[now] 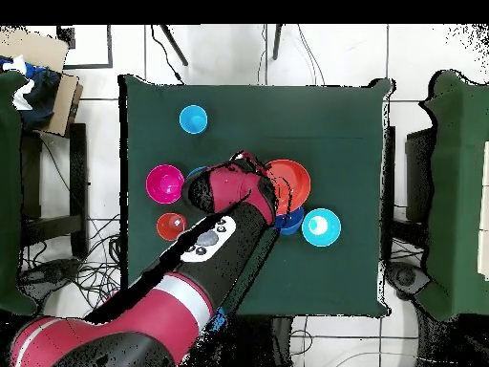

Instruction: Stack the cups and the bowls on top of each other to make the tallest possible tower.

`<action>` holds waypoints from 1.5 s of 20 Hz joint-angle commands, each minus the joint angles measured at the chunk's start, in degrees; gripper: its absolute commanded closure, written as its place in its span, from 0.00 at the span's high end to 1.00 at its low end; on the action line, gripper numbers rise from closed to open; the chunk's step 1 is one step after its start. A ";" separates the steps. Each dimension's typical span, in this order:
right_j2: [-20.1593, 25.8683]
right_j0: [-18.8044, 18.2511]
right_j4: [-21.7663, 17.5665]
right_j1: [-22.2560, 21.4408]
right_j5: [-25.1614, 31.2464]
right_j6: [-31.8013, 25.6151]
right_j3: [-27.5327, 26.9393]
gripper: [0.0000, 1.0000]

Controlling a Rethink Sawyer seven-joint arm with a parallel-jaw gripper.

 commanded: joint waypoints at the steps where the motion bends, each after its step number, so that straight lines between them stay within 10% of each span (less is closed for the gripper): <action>1: 7.50 -0.87 1.09 -0.63 2.21 4.34 -2.36 0.00; 28: 9.04 -1.88 0.96 -1.39 3.56 3.35 -2.15 0.00; 29: 9.71 -2.25 1.00 -1.73 4.04 3.16 -1.92 1.00; 30: 9.90 -2.38 1.01 -1.84 4.22 3.07 -1.88 1.00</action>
